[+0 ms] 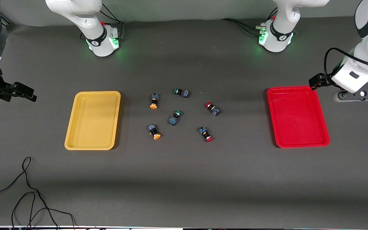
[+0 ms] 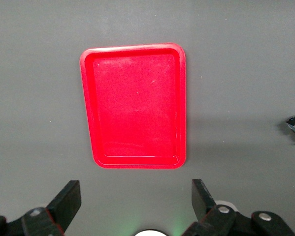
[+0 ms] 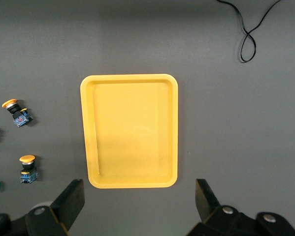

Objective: Place red and yellow buttons in trays
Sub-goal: 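Raise both grippers from rest and move them toward the buttons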

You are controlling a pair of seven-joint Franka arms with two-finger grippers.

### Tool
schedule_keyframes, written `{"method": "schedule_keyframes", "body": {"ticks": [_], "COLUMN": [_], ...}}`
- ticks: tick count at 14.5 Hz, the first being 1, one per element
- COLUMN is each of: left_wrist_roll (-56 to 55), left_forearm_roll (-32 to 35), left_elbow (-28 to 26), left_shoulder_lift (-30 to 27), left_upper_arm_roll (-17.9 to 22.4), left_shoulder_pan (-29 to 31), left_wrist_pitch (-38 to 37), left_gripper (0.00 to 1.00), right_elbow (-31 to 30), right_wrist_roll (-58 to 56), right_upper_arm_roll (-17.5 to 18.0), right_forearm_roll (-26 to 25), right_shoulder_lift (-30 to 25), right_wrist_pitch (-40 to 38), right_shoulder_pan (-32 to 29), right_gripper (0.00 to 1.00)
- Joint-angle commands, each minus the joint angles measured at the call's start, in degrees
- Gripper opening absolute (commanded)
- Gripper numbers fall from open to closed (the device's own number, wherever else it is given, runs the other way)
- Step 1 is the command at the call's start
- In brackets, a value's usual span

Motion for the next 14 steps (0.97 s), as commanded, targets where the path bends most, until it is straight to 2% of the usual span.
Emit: {"method": "schedule_keyframes", "body": {"ticks": [1, 7, 9, 11, 14], "left_wrist_roll": [0.3, 0.3, 0.3, 0.3, 0.3], "left_forearm_roll": [0.0, 0.0, 0.0, 0.1, 0.0], "left_elbow": [-0.5, -0.5, -0.5, -0.5, -0.5], "left_shoulder_lift": [-0.7, -0.6, -0.6, -0.6, -0.6], "left_upper_arm_roll": [0.3, 0.3, 0.3, 0.3, 0.3], "left_shoulder_pan": [-0.6, -0.7, -0.8, -0.9, -0.9], "left_wrist_pitch": [-0.8, -0.9, -0.9, -0.9, -0.8], "left_gripper": [1.00, 1.00, 1.00, 1.00, 1.00], "right_elbow": [1.0, -0.7, -3.3, -7.2, -15.3], "right_wrist_roll": [-1.4, 0.1, 5.4, 12.2, 26.3], "right_upper_arm_roll": [0.5, 0.7, 0.8, 0.7, 0.7], "right_forearm_roll": [-0.5, -0.4, 2.6, 4.2, 4.2], "right_shoulder_lift": [0.5, -0.1, -1.6, -3.7, -6.7], "right_wrist_pitch": [-0.9, -1.1, -1.1, 0.7, 7.8], "right_shoulder_pan": [-0.7, 0.5, 1.9, 6.2, 16.8], "right_gripper": [1.00, 1.00, 1.00, 1.00, 1.00]}}
